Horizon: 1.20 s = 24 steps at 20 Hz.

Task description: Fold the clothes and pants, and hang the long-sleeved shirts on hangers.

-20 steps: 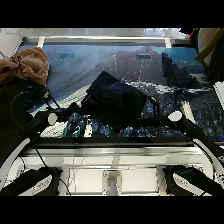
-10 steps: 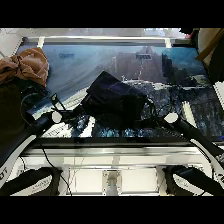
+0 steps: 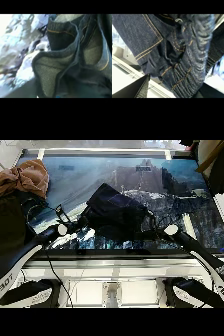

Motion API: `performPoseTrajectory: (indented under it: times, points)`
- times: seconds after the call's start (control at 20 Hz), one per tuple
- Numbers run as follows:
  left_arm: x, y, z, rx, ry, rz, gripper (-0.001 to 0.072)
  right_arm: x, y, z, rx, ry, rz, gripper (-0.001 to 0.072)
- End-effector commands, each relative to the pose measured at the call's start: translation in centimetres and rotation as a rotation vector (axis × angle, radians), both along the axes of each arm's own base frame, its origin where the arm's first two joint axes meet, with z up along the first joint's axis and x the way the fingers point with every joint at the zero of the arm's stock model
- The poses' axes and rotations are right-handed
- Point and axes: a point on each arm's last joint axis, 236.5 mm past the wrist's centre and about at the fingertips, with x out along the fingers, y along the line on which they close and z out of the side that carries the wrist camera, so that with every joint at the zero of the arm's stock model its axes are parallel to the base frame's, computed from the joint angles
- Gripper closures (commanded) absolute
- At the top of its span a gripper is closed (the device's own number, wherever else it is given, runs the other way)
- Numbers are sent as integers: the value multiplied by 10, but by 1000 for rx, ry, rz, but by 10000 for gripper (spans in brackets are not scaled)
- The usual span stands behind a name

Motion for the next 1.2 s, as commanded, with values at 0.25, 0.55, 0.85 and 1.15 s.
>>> performPoseTrajectory:
  times: [0.25,0.55,0.85,1.15]
  points:
    - [47,4,28,60,-148,-22,680,1,2,6,9,-8,9,676]
    - [64,68,207,285,-482,-71,681,-1,1,149,-12,-209,142,677]
    - [-76,110,481,402,-1063,9,683,-65,-11,432,160,-785,72,678]
    - [-94,75,494,372,-1006,-146,683,-51,-21,426,32,-736,98,678]
